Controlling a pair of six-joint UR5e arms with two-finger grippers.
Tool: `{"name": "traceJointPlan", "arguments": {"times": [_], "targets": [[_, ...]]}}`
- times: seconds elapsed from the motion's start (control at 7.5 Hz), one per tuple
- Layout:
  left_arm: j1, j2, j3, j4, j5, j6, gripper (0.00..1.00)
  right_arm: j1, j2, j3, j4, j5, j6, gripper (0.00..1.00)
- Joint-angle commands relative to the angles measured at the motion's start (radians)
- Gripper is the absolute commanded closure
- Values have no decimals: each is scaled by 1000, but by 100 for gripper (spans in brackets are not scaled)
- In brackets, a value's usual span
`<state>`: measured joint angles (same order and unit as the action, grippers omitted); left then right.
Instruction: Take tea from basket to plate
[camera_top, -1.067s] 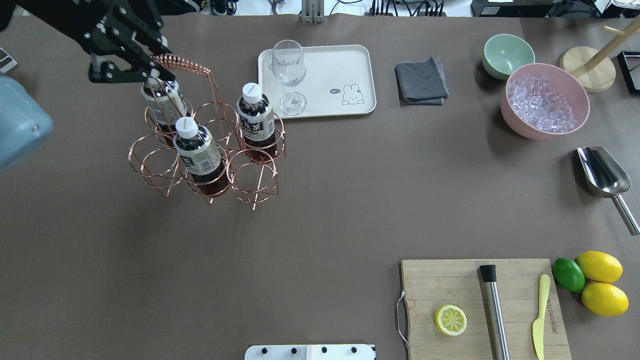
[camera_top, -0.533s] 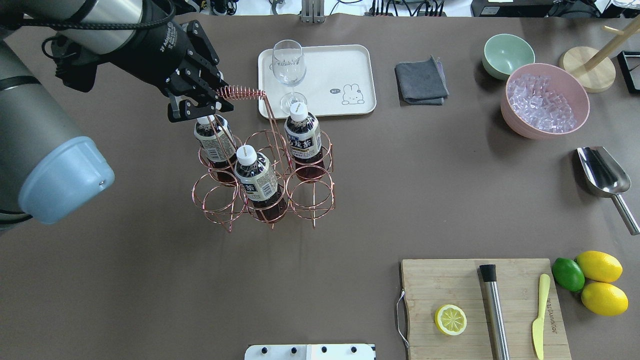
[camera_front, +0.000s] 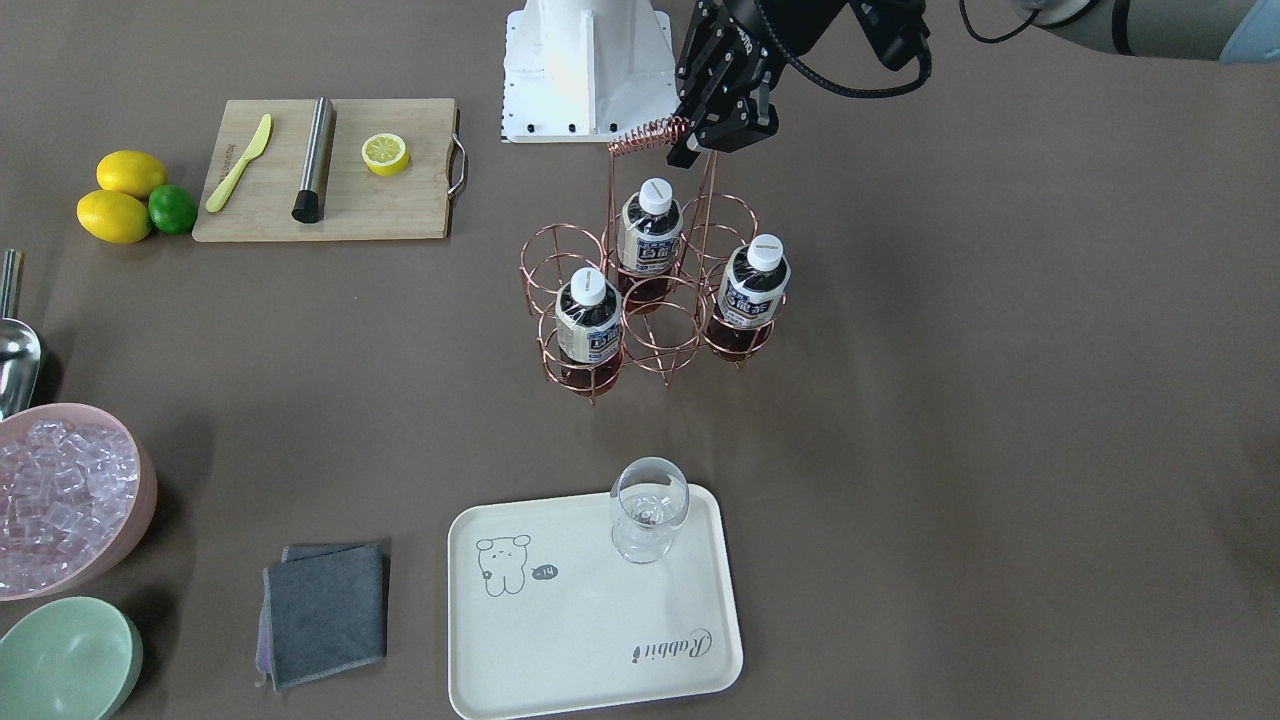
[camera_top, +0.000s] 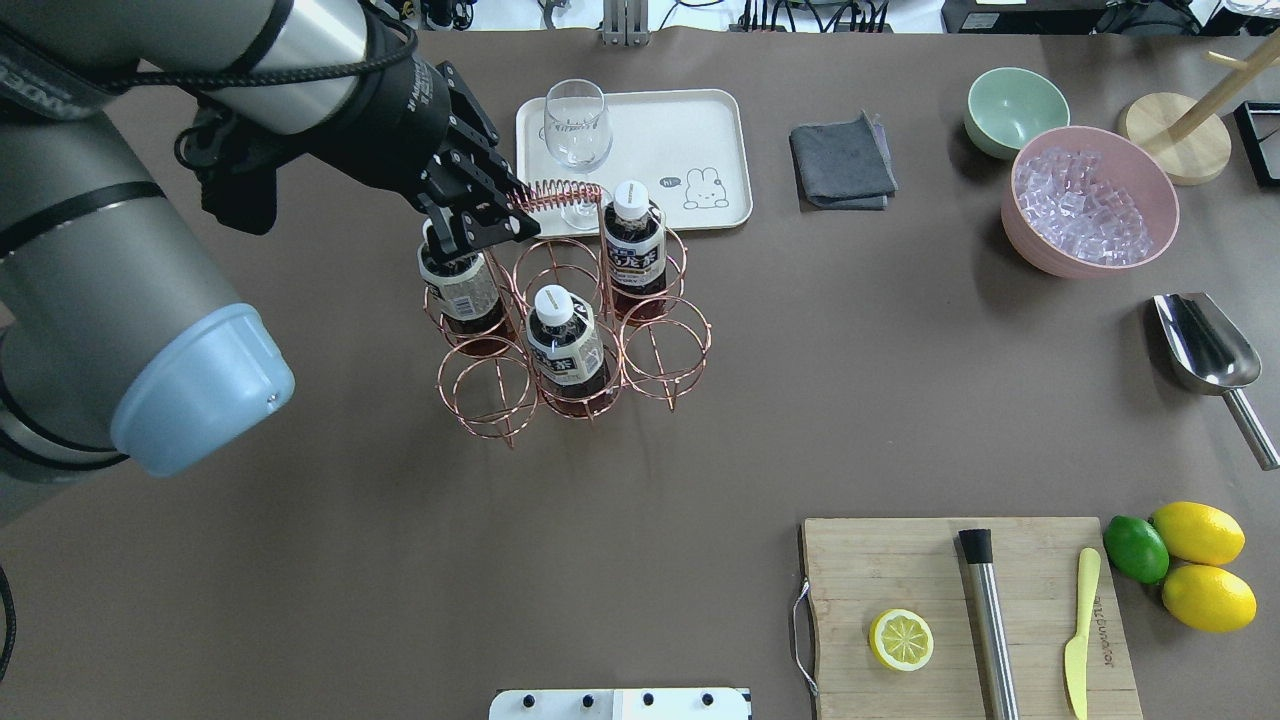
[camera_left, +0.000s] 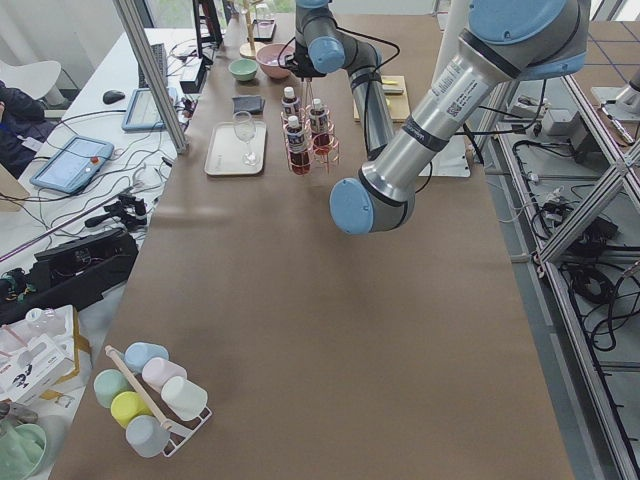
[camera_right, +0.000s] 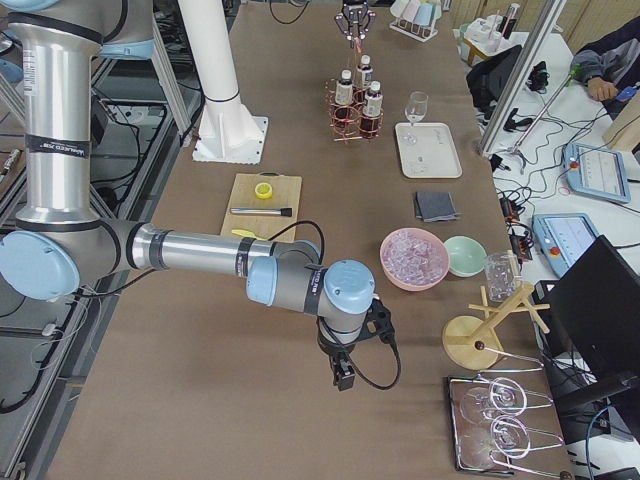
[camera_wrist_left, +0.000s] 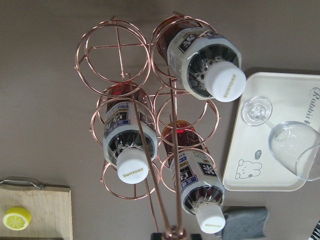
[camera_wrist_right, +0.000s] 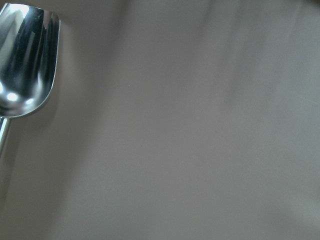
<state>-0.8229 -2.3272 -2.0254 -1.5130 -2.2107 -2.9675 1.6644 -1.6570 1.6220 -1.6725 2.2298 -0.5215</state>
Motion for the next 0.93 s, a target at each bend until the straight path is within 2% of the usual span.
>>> {"name": "traceJointPlan", "arguments": {"times": [0.0,0.53,0.8], "targets": [[106,-15,1,-15,71,-94,100,0,-7,1,-4,1,0,0],[154,-37,-3,-18,72,-142,100,1,-7,-5,-3,1,1,0],[210,-25,5,-54,121,-143,100,0,-7,-11,-3,-1,1,0]]}}
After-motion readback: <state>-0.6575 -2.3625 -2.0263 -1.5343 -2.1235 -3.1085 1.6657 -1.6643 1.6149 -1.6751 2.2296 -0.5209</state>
